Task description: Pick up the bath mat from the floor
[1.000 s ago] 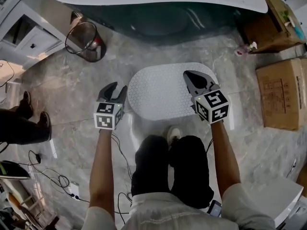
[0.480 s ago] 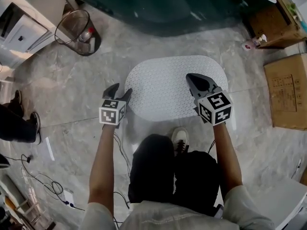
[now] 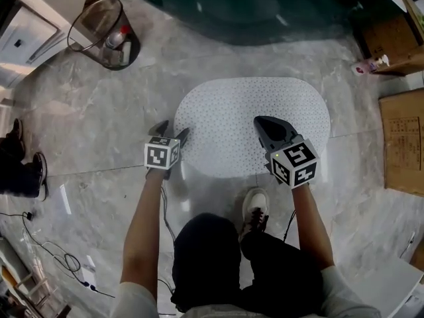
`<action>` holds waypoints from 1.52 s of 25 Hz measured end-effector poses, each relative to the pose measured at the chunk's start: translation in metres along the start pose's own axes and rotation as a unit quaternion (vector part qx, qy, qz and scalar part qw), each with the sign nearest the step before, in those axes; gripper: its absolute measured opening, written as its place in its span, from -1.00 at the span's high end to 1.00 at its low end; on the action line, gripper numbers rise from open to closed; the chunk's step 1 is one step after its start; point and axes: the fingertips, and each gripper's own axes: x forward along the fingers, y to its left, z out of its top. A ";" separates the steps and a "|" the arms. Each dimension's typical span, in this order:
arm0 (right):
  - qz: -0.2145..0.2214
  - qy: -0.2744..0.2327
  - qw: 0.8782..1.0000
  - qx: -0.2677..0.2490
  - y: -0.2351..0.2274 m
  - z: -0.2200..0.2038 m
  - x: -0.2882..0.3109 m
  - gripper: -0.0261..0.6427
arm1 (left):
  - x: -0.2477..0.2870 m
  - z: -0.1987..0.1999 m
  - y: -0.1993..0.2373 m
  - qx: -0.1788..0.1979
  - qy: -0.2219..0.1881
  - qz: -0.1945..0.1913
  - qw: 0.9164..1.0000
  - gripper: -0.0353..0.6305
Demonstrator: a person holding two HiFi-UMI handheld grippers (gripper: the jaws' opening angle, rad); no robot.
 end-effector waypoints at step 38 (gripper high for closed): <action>-0.027 0.024 0.999 0.034 -0.020 -0.064 -0.017 0.88 | 0.072 -0.009 -0.101 0.008 0.030 -0.075 0.997 0.44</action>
